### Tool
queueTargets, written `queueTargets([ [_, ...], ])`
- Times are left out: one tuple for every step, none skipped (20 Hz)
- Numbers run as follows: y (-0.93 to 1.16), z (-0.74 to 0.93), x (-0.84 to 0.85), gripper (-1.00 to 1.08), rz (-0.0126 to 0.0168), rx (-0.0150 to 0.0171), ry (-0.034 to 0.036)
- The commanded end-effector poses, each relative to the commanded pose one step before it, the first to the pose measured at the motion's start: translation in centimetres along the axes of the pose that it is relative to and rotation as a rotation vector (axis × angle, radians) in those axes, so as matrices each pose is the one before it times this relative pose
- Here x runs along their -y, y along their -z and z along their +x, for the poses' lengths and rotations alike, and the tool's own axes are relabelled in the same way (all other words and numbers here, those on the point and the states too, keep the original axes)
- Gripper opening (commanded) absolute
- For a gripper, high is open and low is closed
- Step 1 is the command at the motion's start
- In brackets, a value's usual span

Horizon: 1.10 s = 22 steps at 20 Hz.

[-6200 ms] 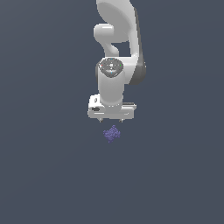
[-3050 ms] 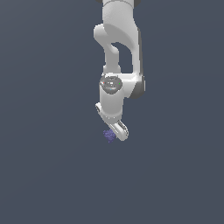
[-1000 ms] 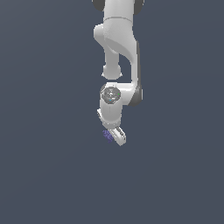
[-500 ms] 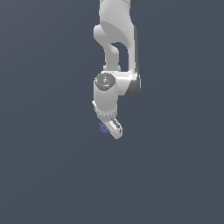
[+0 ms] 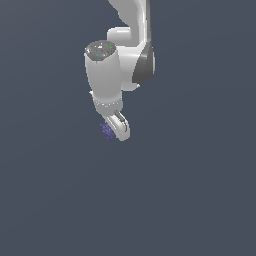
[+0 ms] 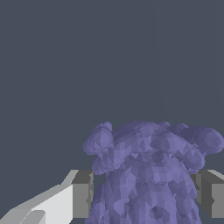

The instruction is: Pick up the object and move it to a goal position.

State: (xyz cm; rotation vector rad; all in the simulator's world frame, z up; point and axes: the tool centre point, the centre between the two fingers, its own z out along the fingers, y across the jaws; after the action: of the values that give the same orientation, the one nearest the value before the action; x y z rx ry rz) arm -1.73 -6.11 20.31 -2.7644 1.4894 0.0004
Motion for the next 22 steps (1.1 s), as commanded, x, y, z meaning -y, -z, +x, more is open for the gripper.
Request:
queueTargets([
  [2.887, 0.649, -0.963, -1.00, -0.00061, 0.00003, -0.00022],
  [1.092, 0.261, -0.338, -1.00, 0.00000, 0.00000, 0.00000],
  [1.062, 0.257, -0.325, -1.00, 0.00000, 0.00000, 0.00000],
  [1.023, 0.239, -0.299, -1.00, -0.00035, -0.00033, 0.00008],
  [0.984, 0.242, -0.297, -1.00, 0.00000, 0.00000, 0.00000],
  [0.935, 0.231, -0.280, -1.00, 0.00000, 0.00000, 0.00000],
  [0.882, 0.220, -0.262, -1.00, 0.00000, 0.00000, 0.00000],
  [0.831, 0.212, -0.242, -1.00, 0.00000, 0.00000, 0.00000],
  [0.780, 0.171, -0.192, -1.00, -0.00030, -0.00038, 0.00050],
  [0.717, 0.194, -0.197, -1.00, 0.00000, 0.00000, 0.00000],
  [0.655, 0.182, -0.175, -1.00, 0.00000, 0.00000, 0.00000],
  [0.603, 0.134, -0.128, -1.00, -0.00006, -0.00016, 0.00067],
  [0.542, 0.154, -0.141, -1.00, 0.00000, 0.00000, 0.00000],
  [0.485, 0.138, -0.126, -1.00, 0.00000, 0.00000, 0.00000],
  [0.429, 0.123, -0.110, -1.00, 0.00000, 0.00000, 0.00000],
  [0.377, 0.076, -0.066, -1.00, 0.00001, -0.00010, 0.00068],
  [0.316, 0.093, -0.079, -1.00, 0.00000, 0.00000, 0.00000],
  [0.260, 0.079, -0.063, -1.00, 0.00000, 0.00000, 0.00000],
  [0.204, 0.065, -0.046, -1.00, 0.00000, 0.00000, 0.00000],
  [0.148, 0.051, -0.030, -1.00, 0.00000, 0.00000, 0.00000],
  [0.097, 0.007, 0.013, -1.00, 0.00006, -0.00004, 0.00069],
  [0.036, 0.023, 0.003, -1.00, 0.00000, 0.00000, 0.00000],
])
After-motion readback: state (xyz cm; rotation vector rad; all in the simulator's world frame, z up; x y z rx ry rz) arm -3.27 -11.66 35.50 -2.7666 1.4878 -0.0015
